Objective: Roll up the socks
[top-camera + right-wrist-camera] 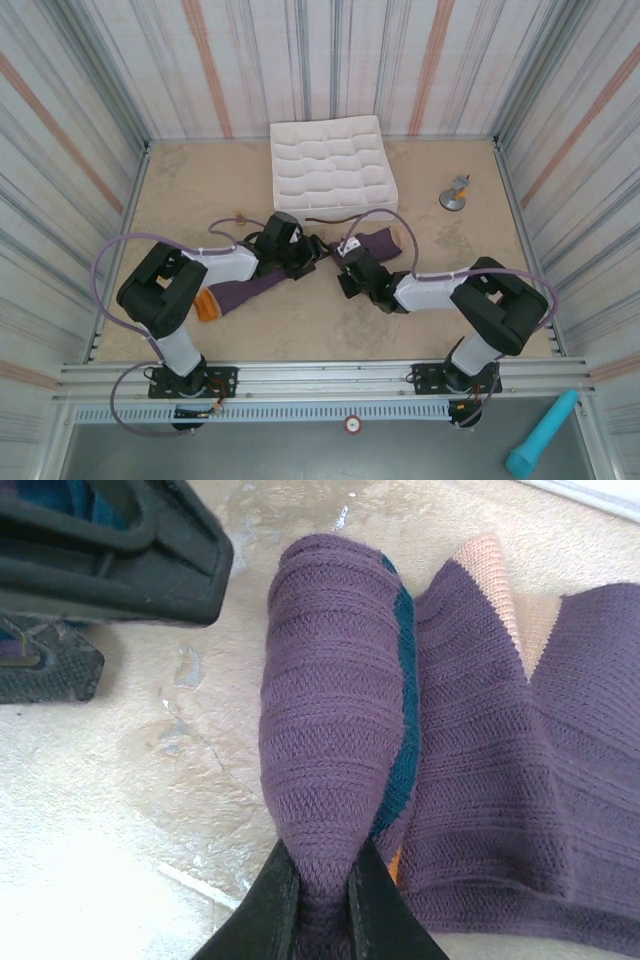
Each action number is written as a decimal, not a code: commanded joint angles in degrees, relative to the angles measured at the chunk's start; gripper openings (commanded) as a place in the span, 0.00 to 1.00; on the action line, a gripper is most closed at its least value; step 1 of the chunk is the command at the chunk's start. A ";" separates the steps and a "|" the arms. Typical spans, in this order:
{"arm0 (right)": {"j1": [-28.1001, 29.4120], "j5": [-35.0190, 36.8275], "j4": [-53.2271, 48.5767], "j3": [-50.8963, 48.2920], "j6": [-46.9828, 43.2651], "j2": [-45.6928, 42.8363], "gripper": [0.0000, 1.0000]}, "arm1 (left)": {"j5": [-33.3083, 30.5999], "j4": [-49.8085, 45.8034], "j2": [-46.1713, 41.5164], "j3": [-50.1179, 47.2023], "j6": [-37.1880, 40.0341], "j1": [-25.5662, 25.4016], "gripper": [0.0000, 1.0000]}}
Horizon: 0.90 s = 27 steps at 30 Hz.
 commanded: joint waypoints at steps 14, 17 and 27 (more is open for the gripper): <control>-18.98 -37.89 2.67 -8.56 21.04 3.93 0.00 | 0.30 1.28 -2.19 0.15 0.27 0.02 0.73; -20.94 -40.68 6.61 -10.06 25.33 6.28 0.00 | 0.06 1.24 -2.05 0.15 0.34 -0.13 0.73; -28.68 -50.75 16.61 -12.74 39.00 15.83 0.00 | -0.25 0.37 0.04 2.89 2.51 -1.54 0.70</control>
